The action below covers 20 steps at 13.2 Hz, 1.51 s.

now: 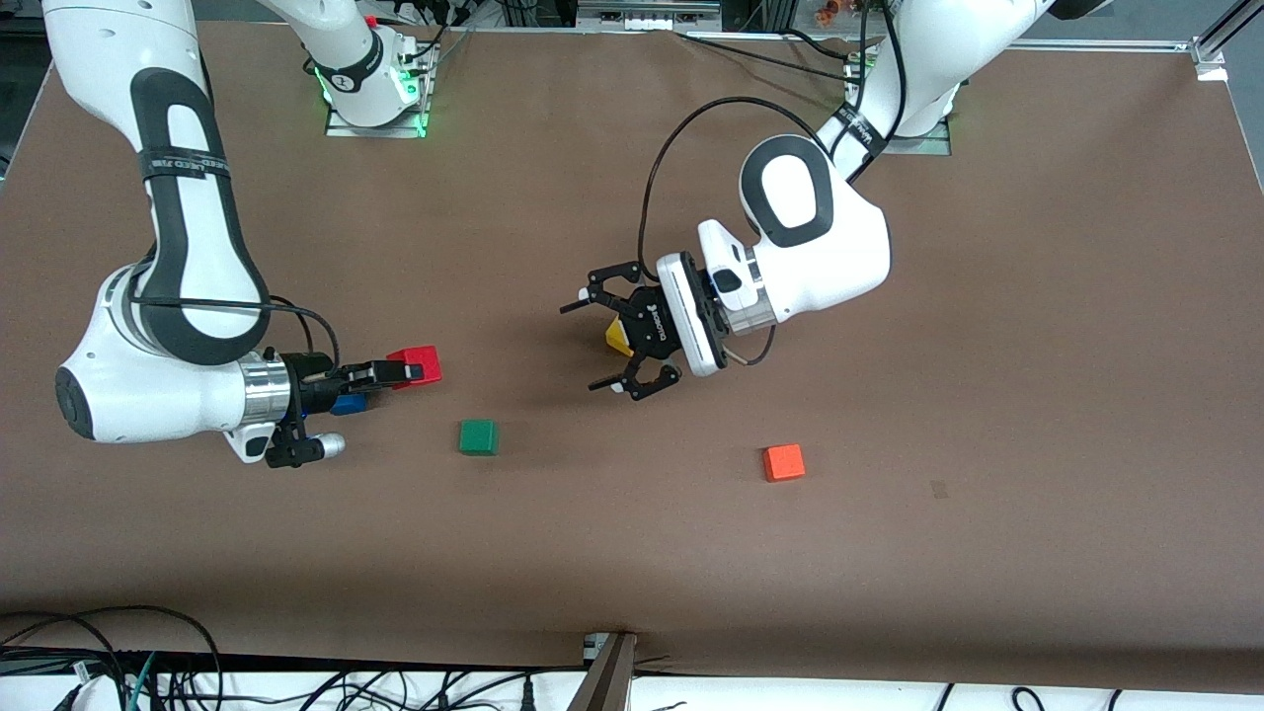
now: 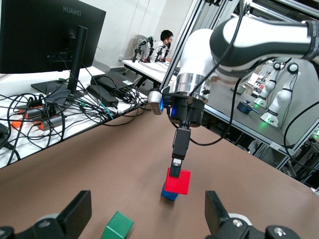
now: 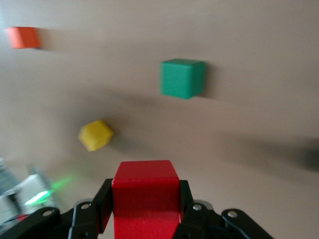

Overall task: Pass red block to right arm, stack on blue
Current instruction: 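Move the red cube over the blue cube while the left gripper withdraws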

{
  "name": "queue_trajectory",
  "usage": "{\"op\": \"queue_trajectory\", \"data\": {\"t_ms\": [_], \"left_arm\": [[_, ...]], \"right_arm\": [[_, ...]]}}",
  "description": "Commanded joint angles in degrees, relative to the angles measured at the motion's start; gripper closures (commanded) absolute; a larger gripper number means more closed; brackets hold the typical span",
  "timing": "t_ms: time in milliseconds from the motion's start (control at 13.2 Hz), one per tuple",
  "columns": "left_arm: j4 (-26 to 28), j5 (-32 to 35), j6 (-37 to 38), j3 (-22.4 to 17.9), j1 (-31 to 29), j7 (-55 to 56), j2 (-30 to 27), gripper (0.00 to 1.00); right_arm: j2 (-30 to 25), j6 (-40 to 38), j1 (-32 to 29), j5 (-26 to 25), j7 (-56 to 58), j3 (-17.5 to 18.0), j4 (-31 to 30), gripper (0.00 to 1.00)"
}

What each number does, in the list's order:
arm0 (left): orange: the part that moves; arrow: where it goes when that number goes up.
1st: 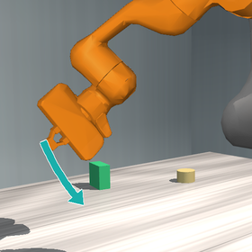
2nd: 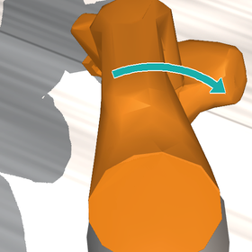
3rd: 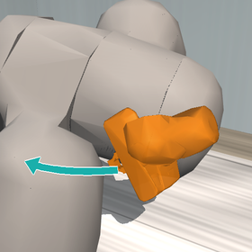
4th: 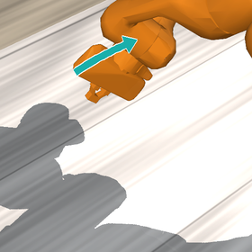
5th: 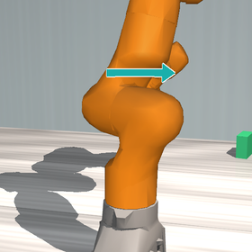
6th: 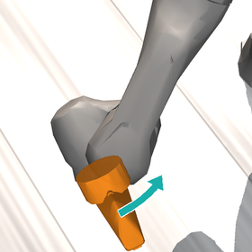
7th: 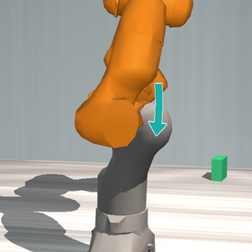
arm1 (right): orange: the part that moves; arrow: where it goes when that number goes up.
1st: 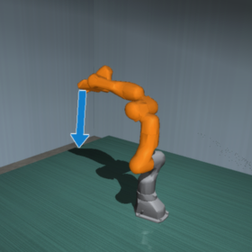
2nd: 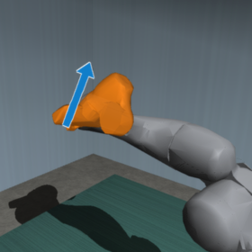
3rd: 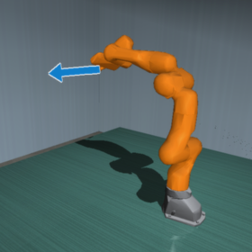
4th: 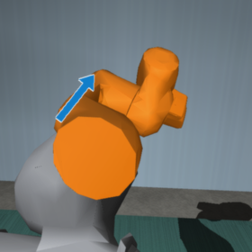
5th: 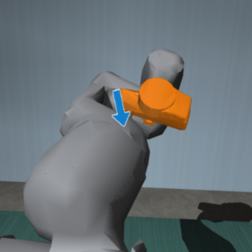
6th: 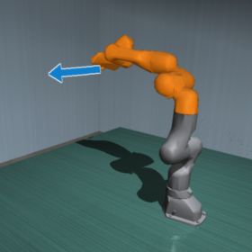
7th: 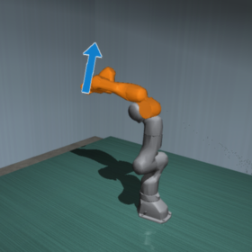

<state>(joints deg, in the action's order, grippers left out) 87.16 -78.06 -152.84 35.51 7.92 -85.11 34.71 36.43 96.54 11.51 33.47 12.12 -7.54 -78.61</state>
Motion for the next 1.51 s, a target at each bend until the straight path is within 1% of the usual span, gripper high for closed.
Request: {"op": "queue_trajectory", "data": {"t_ms": [0, 76, 227, 378, 529, 680, 755, 906, 982, 1133, 1284, 1435], "left_arm": [[0.7, 3.9, 5.7, -0.2, -3.2, 1.2, -1.6, 0.0], [0.7, 5.7, 7.5, -0.1, -4.6, 1.4, -1.6, 0.0], [0.8, 6.9, 11.8, -0.4, -6.0, 4.5, -1.9, 0.0], [0.7, 11.9, 14.7, -0.4, -7.2, 10.9, -2.2, 0.0], [0.9, 16.7, 17.2, -0.4, -7.4, 17.8, -2.8, 0.0], [2.0, 20.5, 17.5, -0.4, -7.4, 21.2, -3.5, 0.0], [3.9, 22.1, 18.4, -0.5, -7.5, 23.5, -4.9, 0.0], [6.8, 25.2, 18.6, -0.5, -7.7, 28.9, -7.4, 0.0], [7.5, 26.7, 18.7, -0.5, -7.8, 30.5, -7.6, 0.0], [7.6, 32.2, 19.2, -0.7, -7.8, 36.0, -7.7, 0.0], [7.1, 40.0, 23.0, -1.4, -7.8, 41.5, -7.8, 0.0], [6.5, 44.2, 27.6, -1.5, -8.9, 45.6, -8.9, 0.0]], "right_arm": [[-0.5, 3.6, 0.6, -8.1, 0.9, 0.0, -1.8, 0.85], [-0.5, 4.8, 0.6, -11.6, 0.9, 0.0, -2.4, 0.85], [-0.5, 5.8, 0.6, -17.1, 0.8, 0.0, -2.9, 0.85], [-0.5, 9.2, 0.5, -21.9, 0.7, -0.1, -5.5, 0.85], [-1.0, 13.2, 0.5, -24.7, 0.6, -0.3, -8.7, 0.85], [-1.5, 13.9, 0.6, -27.0, 0.1, -0.5, -9.9, 0.85], [-1.5, 13.9, 0.6, -28.5, 0.0, -0.5, -9.9, 0.85], [-1.8, 14.0, 0.6, -29.7, 0.0, -0.5, -10.1, 0.85], [-2.0, 14.1, 0.6, -30.1, 0.0, -0.5, -10.4, 0.85], [-2.4, 14.9, 0.6, -30.8, -0.2, -0.5, -11.5, 0.85], [-4.3, 19.2, 0.6, -31.8, -0.2, -0.5, -15.3, 0.85], [-6.6, 24.2, 0.7, -32.1, -0.8, -0.5, -20.1, 0.85]]}}
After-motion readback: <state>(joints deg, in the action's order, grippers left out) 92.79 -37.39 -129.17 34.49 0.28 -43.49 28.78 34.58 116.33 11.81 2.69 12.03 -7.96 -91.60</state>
